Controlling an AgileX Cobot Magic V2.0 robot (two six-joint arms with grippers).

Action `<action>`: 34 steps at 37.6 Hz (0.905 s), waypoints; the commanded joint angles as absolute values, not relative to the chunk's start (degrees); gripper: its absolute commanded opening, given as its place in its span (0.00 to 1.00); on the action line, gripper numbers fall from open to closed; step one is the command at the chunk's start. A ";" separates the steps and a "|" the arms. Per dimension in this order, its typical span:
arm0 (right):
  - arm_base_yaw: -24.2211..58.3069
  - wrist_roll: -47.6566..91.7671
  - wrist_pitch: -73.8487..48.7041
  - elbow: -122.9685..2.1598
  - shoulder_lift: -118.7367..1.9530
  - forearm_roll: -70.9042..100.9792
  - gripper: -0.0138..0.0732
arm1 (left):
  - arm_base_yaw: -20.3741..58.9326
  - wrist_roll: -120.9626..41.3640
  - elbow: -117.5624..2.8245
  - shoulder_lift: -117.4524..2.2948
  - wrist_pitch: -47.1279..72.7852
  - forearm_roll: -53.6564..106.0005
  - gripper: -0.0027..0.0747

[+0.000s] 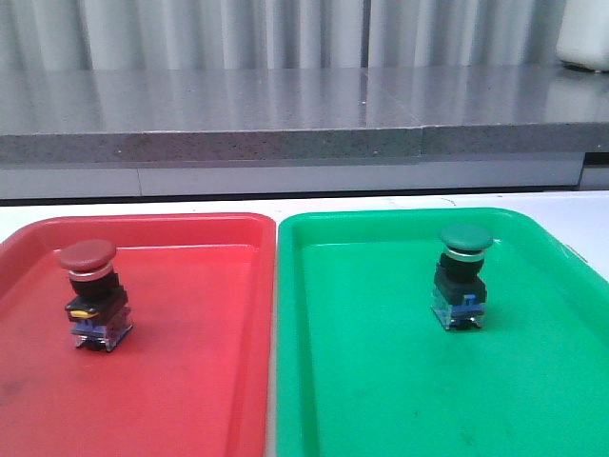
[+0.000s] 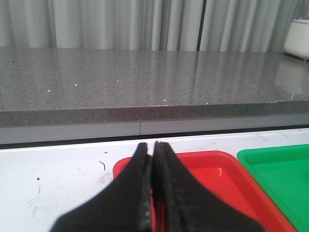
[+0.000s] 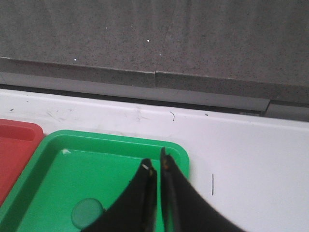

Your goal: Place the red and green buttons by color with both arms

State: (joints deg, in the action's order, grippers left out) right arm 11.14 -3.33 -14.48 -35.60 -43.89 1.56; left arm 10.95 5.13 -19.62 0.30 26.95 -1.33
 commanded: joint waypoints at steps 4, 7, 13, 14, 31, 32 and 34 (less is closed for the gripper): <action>10.94 -2.83 -6.63 -25.44 -28.22 0.68 0.21 | 10.71 5.48 -20.93 0.04 22.77 -0.85 0.01; 10.94 -2.83 -6.70 -22.53 -23.27 0.00 0.21 | 10.71 5.48 -20.93 0.04 22.77 -0.85 0.01; 10.94 -2.83 -7.48 -19.32 -16.29 0.00 0.21 | 10.71 5.48 -20.93 0.04 22.77 -0.85 0.01; 10.94 -2.83 -7.48 -19.11 -15.79 0.00 0.21 | 10.71 5.48 -20.93 0.04 22.77 -0.85 0.01; 10.94 -2.83 -7.54 -18.99 -15.00 0.00 0.21 | 10.71 5.48 -20.93 0.04 22.77 -0.85 0.01; 10.94 -2.83 -7.54 -18.99 -15.00 0.00 0.21 | 10.71 5.48 -20.93 0.04 22.77 -0.85 0.01; 10.94 -2.83 -7.54 -18.99 -15.00 0.00 0.21 | 10.71 5.48 -20.93 0.04 22.77 -0.85 0.01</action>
State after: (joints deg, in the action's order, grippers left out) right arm 11.14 -3.33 -12.22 -17.33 -14.69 0.83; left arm 10.95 5.13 -19.62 0.30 26.95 -1.33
